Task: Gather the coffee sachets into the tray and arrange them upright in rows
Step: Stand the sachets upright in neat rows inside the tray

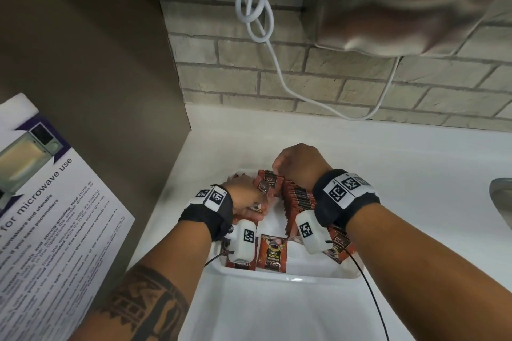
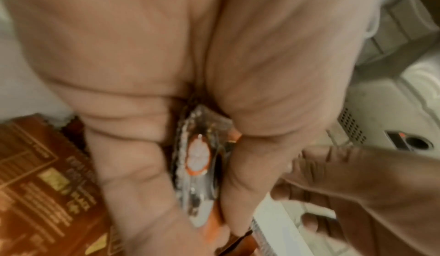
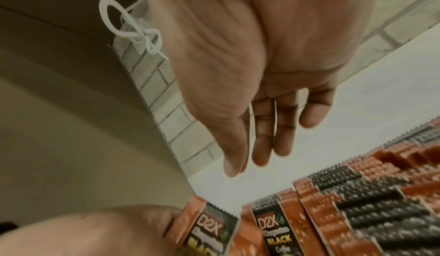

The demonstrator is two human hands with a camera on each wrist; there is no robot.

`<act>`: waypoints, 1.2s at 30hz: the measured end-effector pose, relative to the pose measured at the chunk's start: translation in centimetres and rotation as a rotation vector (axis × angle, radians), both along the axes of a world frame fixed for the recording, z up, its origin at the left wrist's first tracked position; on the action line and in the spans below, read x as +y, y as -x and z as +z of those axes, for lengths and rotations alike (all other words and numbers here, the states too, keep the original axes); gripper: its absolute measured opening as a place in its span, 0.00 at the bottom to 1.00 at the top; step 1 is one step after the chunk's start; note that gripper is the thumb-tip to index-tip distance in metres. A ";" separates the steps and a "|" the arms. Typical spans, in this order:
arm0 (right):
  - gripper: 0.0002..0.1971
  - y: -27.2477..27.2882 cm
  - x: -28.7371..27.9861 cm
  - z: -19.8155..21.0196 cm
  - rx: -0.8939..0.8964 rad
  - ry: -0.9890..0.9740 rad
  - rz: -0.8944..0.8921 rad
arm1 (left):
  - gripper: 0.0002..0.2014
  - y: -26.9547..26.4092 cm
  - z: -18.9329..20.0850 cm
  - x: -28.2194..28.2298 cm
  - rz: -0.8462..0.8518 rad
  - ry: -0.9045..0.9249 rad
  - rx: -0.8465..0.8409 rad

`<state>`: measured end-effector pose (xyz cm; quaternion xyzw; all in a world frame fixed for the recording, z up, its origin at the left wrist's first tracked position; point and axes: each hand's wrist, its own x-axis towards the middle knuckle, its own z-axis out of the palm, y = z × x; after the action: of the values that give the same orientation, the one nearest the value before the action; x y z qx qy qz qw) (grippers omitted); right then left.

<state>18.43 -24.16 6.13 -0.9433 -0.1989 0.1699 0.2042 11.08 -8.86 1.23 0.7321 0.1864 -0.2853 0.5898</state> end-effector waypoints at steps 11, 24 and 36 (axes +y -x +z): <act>0.03 1.9 -1.0 1.0 0.102 -0.340 0.014 | 0.15 1.4 0.7 0.2 0.080 0.329 -0.221; 0.10 1.1 -1.2 1.8 -0.056 -0.295 -0.047 | 0.16 1.5 1.3 0.8 0.110 -0.051 -0.163; 0.10 1.2 1.3 -1.2 -0.167 0.154 -0.113 | 0.14 0.1 -0.2 -0.5 -0.270 -0.363 -0.002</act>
<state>17.25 -22.86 4.92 -0.9768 -0.1481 0.0936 0.1233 10.97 -9.37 0.98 0.8449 0.1345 -0.3227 0.4049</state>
